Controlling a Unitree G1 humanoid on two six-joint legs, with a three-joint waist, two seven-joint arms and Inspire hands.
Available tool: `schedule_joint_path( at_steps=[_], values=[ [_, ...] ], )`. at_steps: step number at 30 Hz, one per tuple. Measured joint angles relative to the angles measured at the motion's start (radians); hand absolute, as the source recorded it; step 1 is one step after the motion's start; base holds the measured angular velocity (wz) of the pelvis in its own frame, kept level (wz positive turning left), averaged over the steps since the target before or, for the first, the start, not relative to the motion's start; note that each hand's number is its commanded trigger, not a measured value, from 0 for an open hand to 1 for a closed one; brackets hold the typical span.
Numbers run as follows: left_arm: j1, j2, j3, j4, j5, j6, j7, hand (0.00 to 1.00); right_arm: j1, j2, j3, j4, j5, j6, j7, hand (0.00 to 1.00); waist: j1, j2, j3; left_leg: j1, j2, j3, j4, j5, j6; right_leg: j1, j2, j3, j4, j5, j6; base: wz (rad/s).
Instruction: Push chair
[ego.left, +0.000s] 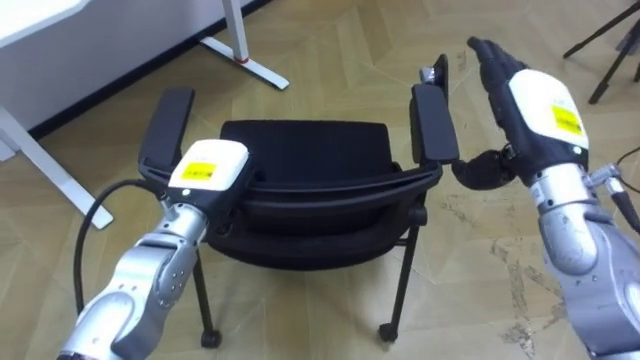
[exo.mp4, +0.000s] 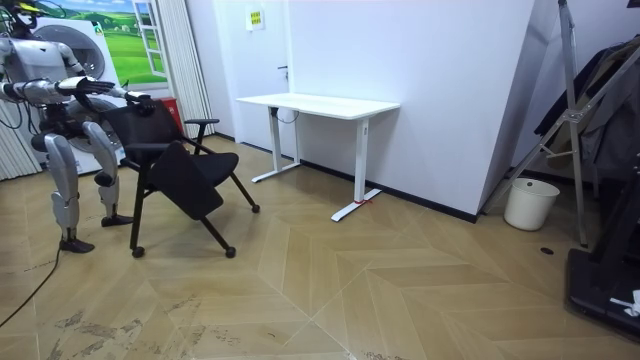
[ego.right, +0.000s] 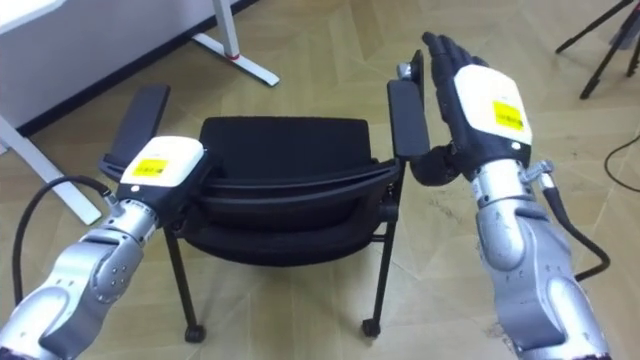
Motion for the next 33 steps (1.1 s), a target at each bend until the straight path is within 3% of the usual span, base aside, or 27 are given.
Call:
schedule_joint_path(
  at_steps=[7, 18, 25, 33],
  values=[
    [-0.033, 0.006, -0.018, 0.037, 0.000, -0.015, -0.010, 1.00, -0.023, -0.001, 0.011, 0.001, -0.064, 0.000, 0.054, 0.00, 0.009, -0.013, 0.0034, 0.013, 0.000, -0.013, 0.002, 0.000, -0.001, 0.020, 0.003, -0.005, -0.003, 0.000, 0.000, 0.05],
    [-0.053, 0.002, -0.021, 0.047, 0.000, -0.015, -0.016, 1.00, -0.052, -0.041, 0.057, 0.009, -0.088, 0.003, 0.112, 0.00, 0.018, -0.010, 0.0051, -0.008, 0.002, -0.014, 0.017, 0.000, -0.001, 0.006, 0.003, -0.006, -0.002, 0.000, 0.000, -0.01],
    [-0.055, 0.001, -0.023, 0.047, 0.000, -0.016, -0.016, 1.00, -0.052, -0.041, 0.084, 0.043, -0.132, 0.013, 0.145, 0.00, 0.019, -0.007, 0.0049, -0.009, 0.001, -0.022, 0.016, 0.000, -0.001, 0.012, 0.003, -0.010, -0.002, 0.000, 0.000, 0.02],
    [-0.061, 0.003, -0.036, 0.057, -0.011, -0.036, -0.012, 1.00, -0.060, -0.083, 0.141, 0.042, -0.197, 0.012, 0.180, 0.00, 0.032, 0.002, 0.0038, -0.006, 0.001, -0.036, 0.014, 0.000, -0.001, 0.013, 0.006, -0.016, -0.003, 0.000, 0.000, 0.03]
  ],
)
